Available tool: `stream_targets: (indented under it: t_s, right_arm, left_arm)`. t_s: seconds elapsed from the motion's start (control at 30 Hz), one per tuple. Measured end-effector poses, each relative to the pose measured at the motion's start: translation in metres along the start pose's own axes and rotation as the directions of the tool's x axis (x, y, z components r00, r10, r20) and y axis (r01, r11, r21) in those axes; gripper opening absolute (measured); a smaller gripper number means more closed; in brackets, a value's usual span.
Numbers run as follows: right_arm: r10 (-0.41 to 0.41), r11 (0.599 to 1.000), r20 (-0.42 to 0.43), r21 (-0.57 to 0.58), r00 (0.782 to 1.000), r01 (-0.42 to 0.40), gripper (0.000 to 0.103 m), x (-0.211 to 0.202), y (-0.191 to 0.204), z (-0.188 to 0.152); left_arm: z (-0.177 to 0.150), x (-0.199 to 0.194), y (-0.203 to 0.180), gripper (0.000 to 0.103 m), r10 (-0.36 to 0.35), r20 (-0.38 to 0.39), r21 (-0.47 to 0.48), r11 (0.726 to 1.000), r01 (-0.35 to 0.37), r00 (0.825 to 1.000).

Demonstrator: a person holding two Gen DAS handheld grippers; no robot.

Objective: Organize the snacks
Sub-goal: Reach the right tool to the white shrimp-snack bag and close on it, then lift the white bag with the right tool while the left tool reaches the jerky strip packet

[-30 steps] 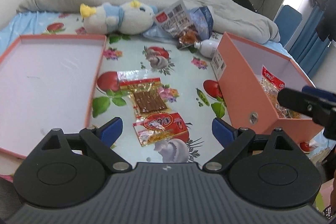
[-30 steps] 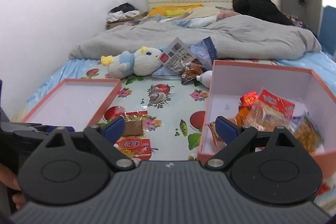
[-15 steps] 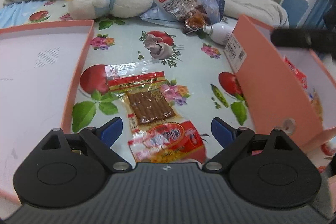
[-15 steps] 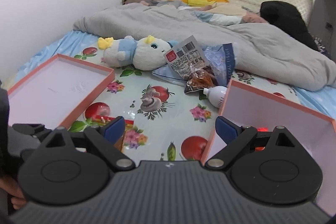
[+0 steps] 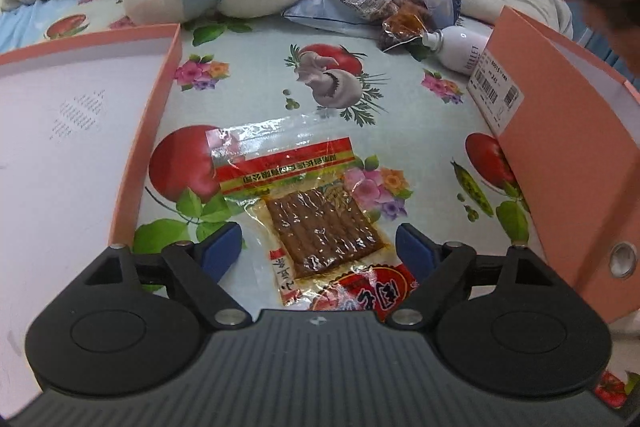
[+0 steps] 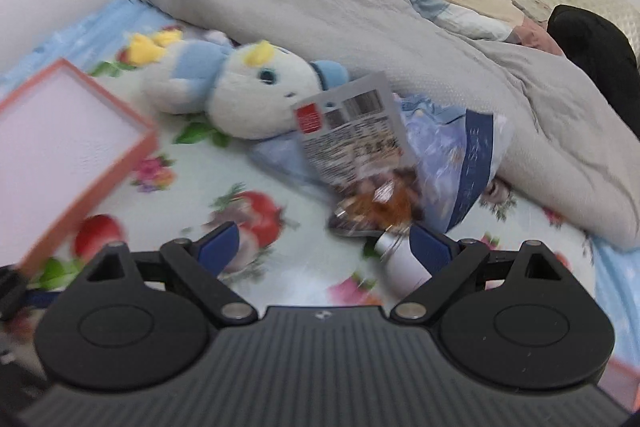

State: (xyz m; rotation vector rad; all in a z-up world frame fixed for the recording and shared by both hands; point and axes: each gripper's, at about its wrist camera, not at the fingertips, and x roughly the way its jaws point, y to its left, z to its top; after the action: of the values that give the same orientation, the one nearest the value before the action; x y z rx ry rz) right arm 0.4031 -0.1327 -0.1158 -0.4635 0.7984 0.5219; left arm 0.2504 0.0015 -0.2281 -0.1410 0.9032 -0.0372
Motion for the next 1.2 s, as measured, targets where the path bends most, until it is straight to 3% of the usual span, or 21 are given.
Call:
stream_targets:
  t_s: [0.27,0.33,0.57,0.8,0.87,0.9,0.93,1.03,1.2]
  right_arm:
    - [-0.062,0.994,-0.142,-0.103,0.988,0.047,0.094,0.071,-0.020,0.032]
    - [-0.073,0.990,-0.167,-0.135,0.983,0.050,0.094,0.084,-0.021,0.036]
    - [-0.171,0.955,-0.253,-0.279,0.952,0.098,0.094,0.122,-0.008,0.041]
    - [-0.242,0.920,-0.259,-0.366,0.935,0.137,0.086,0.145,0.002,0.037]
    - [-0.235,0.924,-0.248,-0.358,0.940,0.136,0.081,0.143,0.002,0.035]
    - [-0.231,0.926,-0.245,-0.351,0.942,0.136,0.070,0.141,0.002,0.035]
    - [-0.221,0.932,-0.248,-0.338,0.943,0.130,0.047,0.137,0.001,0.033]
    - [-0.224,0.934,-0.225,-0.326,0.948,0.143,0.034,0.128,0.007,0.036]
    - [-0.174,0.955,-0.204,-0.274,0.963,0.115,0.023,0.100,0.008,0.037]
  left_arm:
    - [0.000,0.009,-0.008,0.082,0.064,0.001,0.079,0.995,-0.064,0.998]
    - [0.002,0.010,-0.008,0.076,0.069,0.001,0.083,0.994,-0.069,0.998]
    - [0.003,0.014,-0.012,0.069,0.078,0.018,0.112,0.991,-0.080,0.997]
    - [-0.002,0.010,-0.009,0.055,0.074,0.046,0.096,0.992,-0.078,0.996]
    - [-0.002,0.008,-0.008,0.052,0.075,0.051,0.094,0.992,-0.080,0.996]
    - [-0.002,0.008,-0.007,0.051,0.072,0.053,0.090,0.993,-0.076,0.996]
    - [-0.003,0.007,-0.006,0.049,0.069,0.054,0.088,0.993,-0.074,0.996]
    - [-0.004,0.004,-0.002,0.043,0.064,0.055,0.077,0.995,-0.068,0.996]
    - [-0.007,-0.003,0.007,0.037,0.047,0.048,0.056,0.997,-0.049,0.998]
